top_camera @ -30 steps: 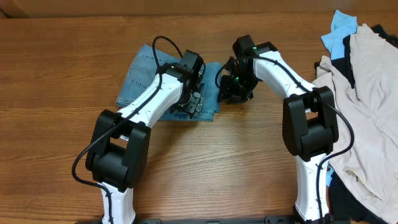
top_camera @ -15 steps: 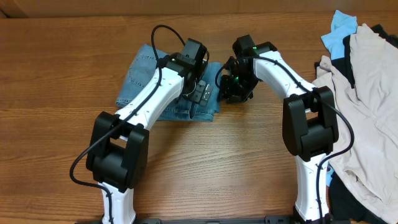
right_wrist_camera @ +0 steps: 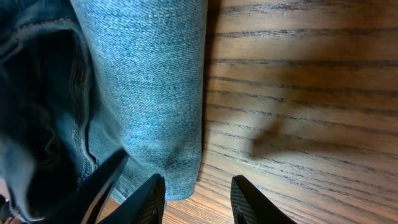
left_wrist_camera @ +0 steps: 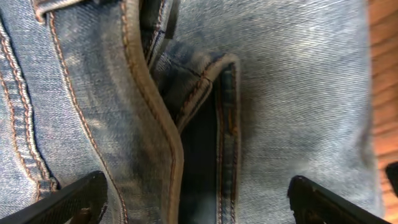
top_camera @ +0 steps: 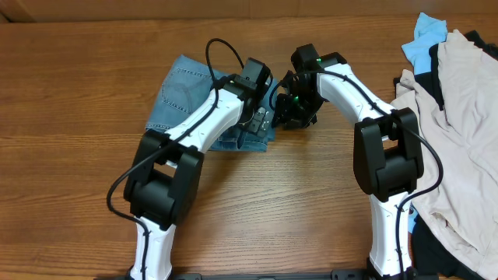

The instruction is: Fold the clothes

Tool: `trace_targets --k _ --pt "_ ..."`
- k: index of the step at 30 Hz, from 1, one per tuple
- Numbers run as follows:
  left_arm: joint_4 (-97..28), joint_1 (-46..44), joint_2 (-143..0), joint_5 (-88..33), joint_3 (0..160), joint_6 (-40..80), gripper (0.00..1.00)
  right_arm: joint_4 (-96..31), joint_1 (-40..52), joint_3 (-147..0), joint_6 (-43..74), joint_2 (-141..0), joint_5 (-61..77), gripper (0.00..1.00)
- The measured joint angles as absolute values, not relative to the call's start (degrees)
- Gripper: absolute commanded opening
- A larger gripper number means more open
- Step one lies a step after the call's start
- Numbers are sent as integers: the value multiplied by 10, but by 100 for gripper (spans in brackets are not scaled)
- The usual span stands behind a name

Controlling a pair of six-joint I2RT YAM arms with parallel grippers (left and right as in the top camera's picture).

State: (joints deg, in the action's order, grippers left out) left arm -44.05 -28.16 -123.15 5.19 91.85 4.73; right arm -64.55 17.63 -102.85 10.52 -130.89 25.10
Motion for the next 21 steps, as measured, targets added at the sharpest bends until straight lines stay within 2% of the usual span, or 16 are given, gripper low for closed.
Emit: trace_targets --k 3,4,7,8,9,10,18,21 --pt "-441 -283 -1234 78 919 54 45 -646 176 -1028 105 -1309 251 38" --pt "-442 -283 -1235 88 919 54 40 -646 176 -1028 105 -1309 251 38" --pt "-446 -283 -1235 109 919 57 34 -646 176 -1028 105 -1309 251 38" --pt "-447 -283 -1235 115 919 58 29 -646 176 -1028 105 -1309 251 38" --pt "-447 -283 -1235 120 919 58 14 -646 176 -1028 105 -1309 251 38" --pt "-448 -284 -1236 127 919 58 4 -646 176 -1028 105 -1309 251 38" --pt "-476 -284 -1235 144 930 58 4 -646 177 -1028 102 -1309 254 37" --pt "-493 -283 -1233 147 945 60 4 -640 177 -1028 97 -1309 256 24"
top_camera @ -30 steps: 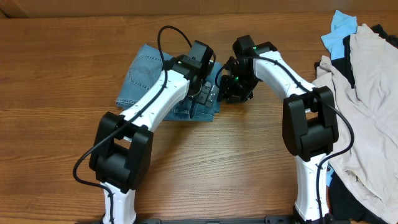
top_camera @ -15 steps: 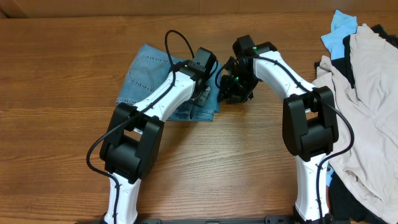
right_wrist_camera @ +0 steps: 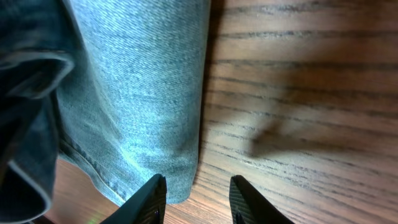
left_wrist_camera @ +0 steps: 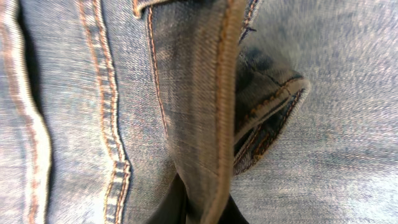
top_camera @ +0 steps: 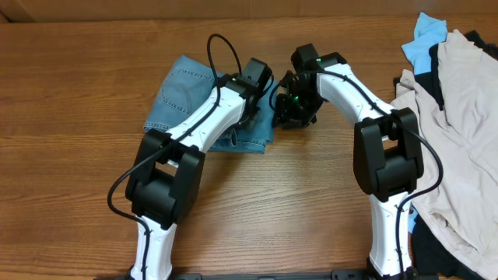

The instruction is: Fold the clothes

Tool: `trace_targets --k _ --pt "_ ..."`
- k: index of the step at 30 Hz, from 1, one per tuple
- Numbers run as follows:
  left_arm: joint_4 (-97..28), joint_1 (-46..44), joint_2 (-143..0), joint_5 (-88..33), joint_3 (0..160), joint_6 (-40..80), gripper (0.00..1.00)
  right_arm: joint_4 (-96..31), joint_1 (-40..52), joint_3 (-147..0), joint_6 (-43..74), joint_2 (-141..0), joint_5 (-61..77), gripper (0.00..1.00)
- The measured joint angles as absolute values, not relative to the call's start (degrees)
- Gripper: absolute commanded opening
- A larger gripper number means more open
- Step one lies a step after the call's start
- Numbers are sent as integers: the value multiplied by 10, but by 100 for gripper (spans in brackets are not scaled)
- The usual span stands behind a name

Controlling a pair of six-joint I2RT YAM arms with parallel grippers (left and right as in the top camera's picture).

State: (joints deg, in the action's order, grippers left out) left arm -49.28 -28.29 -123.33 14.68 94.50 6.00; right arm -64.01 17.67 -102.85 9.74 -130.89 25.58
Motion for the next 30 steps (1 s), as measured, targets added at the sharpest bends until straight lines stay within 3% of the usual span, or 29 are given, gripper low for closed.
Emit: trace_targets --k 3,7,22,30 --pt "-497 -276 -1212 148 951 62 4 -621 178 -1029 89 -1309 258 15" --pt "-497 -247 -1141 152 960 76 4 -592 184 -1030 78 -1309 267 11" --pt "-485 -172 -1066 150 1006 95 4 -543 236 -1030 75 -1319 265 11" --pt "-507 -177 -1022 77 1069 96 4 -546 236 -1030 75 -1333 261 11"
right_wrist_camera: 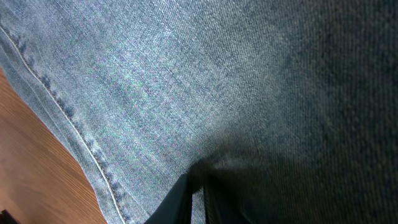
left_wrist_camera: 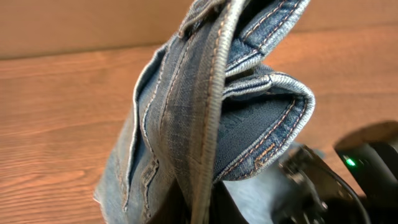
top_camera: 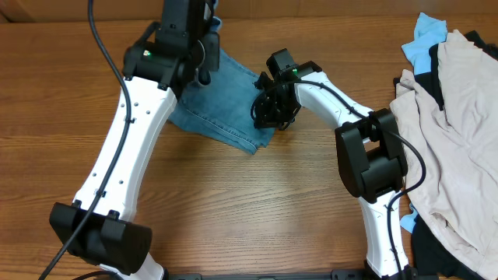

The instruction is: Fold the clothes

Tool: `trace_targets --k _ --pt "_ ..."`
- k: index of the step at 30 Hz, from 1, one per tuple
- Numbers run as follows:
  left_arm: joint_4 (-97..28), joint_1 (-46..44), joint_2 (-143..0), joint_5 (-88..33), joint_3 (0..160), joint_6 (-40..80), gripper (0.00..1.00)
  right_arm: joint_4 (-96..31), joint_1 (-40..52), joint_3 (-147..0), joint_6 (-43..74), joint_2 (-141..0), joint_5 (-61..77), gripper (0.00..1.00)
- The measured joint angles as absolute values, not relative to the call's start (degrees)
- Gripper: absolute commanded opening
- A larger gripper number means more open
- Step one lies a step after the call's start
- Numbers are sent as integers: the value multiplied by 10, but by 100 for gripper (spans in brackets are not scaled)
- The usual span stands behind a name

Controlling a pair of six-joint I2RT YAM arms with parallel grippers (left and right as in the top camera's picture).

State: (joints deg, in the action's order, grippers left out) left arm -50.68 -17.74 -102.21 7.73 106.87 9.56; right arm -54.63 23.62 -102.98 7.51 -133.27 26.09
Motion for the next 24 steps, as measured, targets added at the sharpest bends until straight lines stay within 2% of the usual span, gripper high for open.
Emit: trace_targets --k 10,24 --pt "-533 -212 -1035 40 1069 123 4 -548 236 -1030 88 -1333 255 11" --pt "-541 -284 -1153 0 1069 178 4 -571 230 -1030 90 -1333 255 11"
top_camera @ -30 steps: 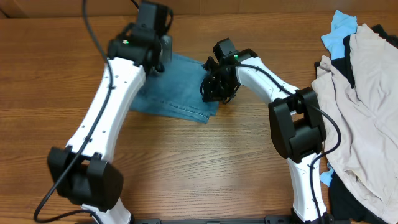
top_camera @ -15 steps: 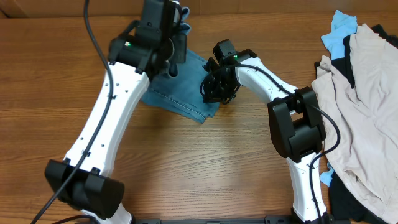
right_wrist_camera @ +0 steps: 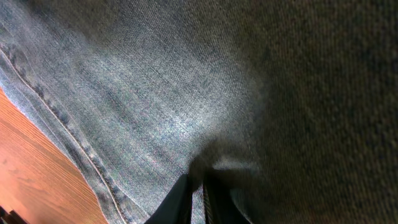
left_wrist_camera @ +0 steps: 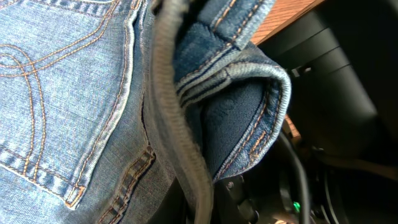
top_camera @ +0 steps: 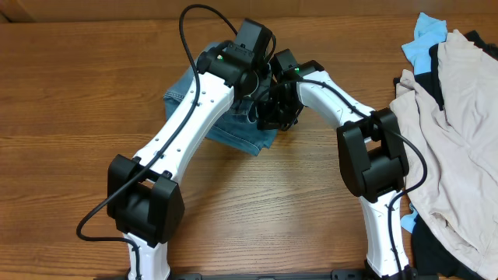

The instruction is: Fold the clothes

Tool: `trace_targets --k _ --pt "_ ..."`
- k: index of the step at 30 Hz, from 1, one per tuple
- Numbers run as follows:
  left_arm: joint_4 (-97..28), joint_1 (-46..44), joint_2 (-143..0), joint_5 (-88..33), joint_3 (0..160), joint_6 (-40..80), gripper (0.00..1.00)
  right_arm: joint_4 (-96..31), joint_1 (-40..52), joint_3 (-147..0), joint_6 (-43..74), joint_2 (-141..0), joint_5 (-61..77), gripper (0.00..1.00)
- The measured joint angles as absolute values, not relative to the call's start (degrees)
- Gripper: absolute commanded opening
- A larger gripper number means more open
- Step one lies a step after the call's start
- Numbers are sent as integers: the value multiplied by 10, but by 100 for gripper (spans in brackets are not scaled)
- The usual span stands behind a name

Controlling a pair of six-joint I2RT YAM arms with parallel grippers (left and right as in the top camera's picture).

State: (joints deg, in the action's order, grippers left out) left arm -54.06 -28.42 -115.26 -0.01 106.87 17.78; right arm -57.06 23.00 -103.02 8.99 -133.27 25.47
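A pair of blue jeans lies bunched on the wooden table at the back middle. My left gripper hangs over its right part, shut on the thick waistband, which stands up between the fingers. A back pocket shows to the left in the left wrist view. Right beside it my right gripper is shut on a pinch of denim, its fingertips pressed together in the cloth. The two grippers nearly touch.
A heap of beige and dark clothes covers the table's right side, with a light blue garment at its back. My left arm reaches diagonally from the front left, and its cable loops above the jeans.
My left gripper, still shut on the waistband, has moved from high at the back left down and to the right, next to my right gripper. The right gripper keeps its pinch of denim.
Both grippers stood open at the right end of the folded jeans. Then the left was shut on the waistband while the right stayed open. Then the left held the waistband raised at the back left and the right was shut on denim. Now the waistband is down beside the right gripper.
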Motion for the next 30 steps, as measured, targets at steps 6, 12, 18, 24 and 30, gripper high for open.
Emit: trace_targets --k 6,12,18,24,30 --pt "-541 -284 -1154 7 1069 179 4 -599 230 -1041 90 -1333 251 11" --pt "-541 -284 -1154 8 1069 179 4 -627 226 -1068 91 -1322 237 12" --pt "-540 -284 -1154 8 1069 179 4 -656 196 -1080 103 -1258 172 12" --pt "-541 -284 -1154 8 1069 179 4 -608 169 -1040 105 -1256 145 12" --pt "-541 -288 -1154 8 1069 181 4 -528 170 -966 105 -1256 142 12"
